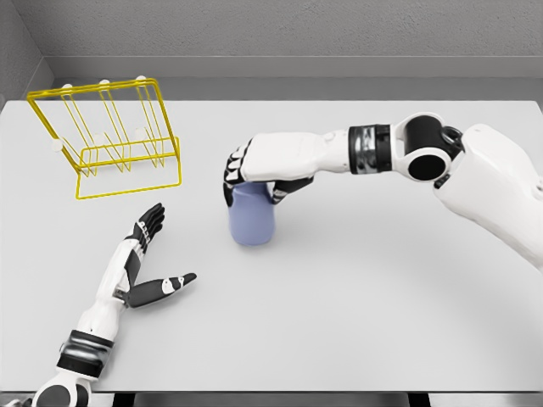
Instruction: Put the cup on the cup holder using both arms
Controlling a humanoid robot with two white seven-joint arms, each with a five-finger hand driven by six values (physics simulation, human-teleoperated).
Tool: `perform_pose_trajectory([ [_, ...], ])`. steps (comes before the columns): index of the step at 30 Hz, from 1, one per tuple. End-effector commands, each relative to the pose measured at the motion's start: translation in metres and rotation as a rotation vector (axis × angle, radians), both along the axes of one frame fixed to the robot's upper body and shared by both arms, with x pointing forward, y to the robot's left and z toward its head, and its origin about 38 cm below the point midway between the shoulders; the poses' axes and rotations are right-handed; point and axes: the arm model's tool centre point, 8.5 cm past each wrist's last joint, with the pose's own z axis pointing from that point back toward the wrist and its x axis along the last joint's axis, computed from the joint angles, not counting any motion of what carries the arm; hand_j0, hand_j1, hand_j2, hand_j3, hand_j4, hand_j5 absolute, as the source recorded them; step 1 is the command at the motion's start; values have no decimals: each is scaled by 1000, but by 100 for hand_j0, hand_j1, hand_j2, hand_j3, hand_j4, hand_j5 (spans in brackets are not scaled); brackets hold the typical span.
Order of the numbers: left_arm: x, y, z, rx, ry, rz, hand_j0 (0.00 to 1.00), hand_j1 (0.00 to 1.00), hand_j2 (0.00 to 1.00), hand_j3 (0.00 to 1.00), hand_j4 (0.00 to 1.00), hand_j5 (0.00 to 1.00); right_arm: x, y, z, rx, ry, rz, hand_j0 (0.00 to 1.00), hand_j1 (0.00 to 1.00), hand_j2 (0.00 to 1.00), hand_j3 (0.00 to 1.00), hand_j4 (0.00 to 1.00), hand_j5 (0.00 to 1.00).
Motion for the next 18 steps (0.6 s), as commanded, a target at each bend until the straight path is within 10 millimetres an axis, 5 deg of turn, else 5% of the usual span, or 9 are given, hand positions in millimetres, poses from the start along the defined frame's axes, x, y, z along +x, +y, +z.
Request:
perform_pose_trajectory([
  [1,0,0,0,2,-2,-1,100,100,100,100,100,100,-1,3,0,6,6,4,55,55,55,55,55,55],
  [18,-3,0,-2,1,6,1,100,100,100,100,100,100,-5,16,-5,-2,11,30,55,55,55,55,55,55],
])
